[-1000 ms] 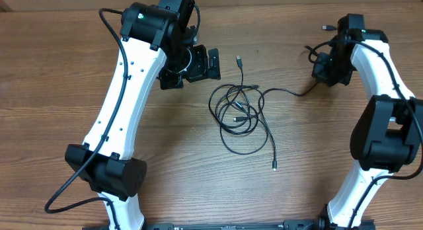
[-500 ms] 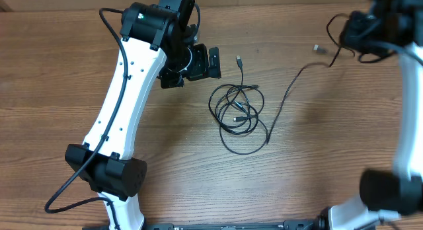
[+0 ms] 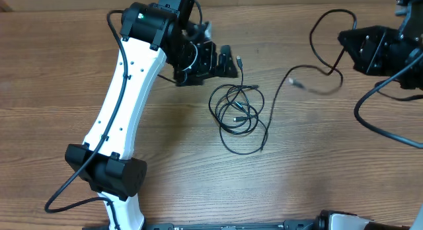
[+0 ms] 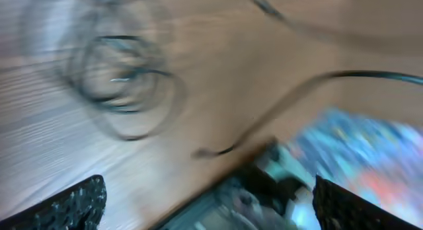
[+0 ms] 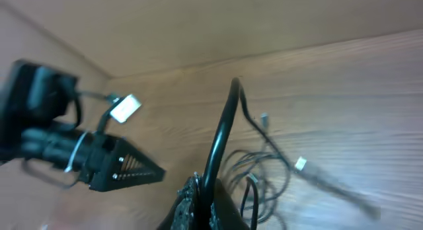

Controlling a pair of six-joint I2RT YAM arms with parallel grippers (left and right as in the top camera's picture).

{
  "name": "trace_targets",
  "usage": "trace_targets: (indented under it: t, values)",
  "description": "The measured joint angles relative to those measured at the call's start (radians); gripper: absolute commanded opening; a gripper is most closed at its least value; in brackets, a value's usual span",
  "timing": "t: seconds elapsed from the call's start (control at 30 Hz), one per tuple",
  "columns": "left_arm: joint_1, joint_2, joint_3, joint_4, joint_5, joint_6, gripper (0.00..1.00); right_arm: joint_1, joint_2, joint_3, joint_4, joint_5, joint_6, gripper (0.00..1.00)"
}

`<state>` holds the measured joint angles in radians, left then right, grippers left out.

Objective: Untangle cables

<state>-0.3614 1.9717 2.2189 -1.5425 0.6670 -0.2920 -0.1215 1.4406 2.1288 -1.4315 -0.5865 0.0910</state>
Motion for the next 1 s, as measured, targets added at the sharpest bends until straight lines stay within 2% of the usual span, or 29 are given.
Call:
trace_targets:
  t: [0.07, 0.2, 0.37, 0.67, 0.77, 0.87, 1.0]
  values:
    - [0.000, 0.000, 0.000, 0.002, 0.142, 0.105, 1.00, 0.000, 0.000, 0.000, -0.015, -0.041, -0.002, 0.04]
    - [-0.002, 0.000, 0.000, 0.003, 0.306, 0.240, 1.00, 0.000, 0.000, 0.000, -0.031, -0.097, -0.003, 0.04]
    - [-0.004, 0.000, 0.000, 0.039, 0.392, 0.285, 1.00, 0.000, 0.000, 0.000, -0.039, -0.124, -0.006, 0.04]
    - [-0.004, 0.000, 0.000, 0.271, 0.537, 0.101, 1.00, 0.021, 0.000, -0.097, -0.043, -0.139, -0.031, 0.04]
    - [-0.004, 0.000, 0.000, 0.357, 0.562, -0.011, 1.00, 0.074, 0.003, -0.138, -0.031, -0.139, -0.051, 0.04]
    - [-0.004, 0.000, 0.000, 0.442, 0.579, -0.174, 1.00, 0.148, 0.016, -0.149, -0.004, -0.130, -0.071, 0.04]
    - [-0.004, 0.000, 0.000, 0.484, 0.579, -0.359, 0.99, 0.234, 0.036, -0.150, 0.019, -0.107, -0.081, 0.04]
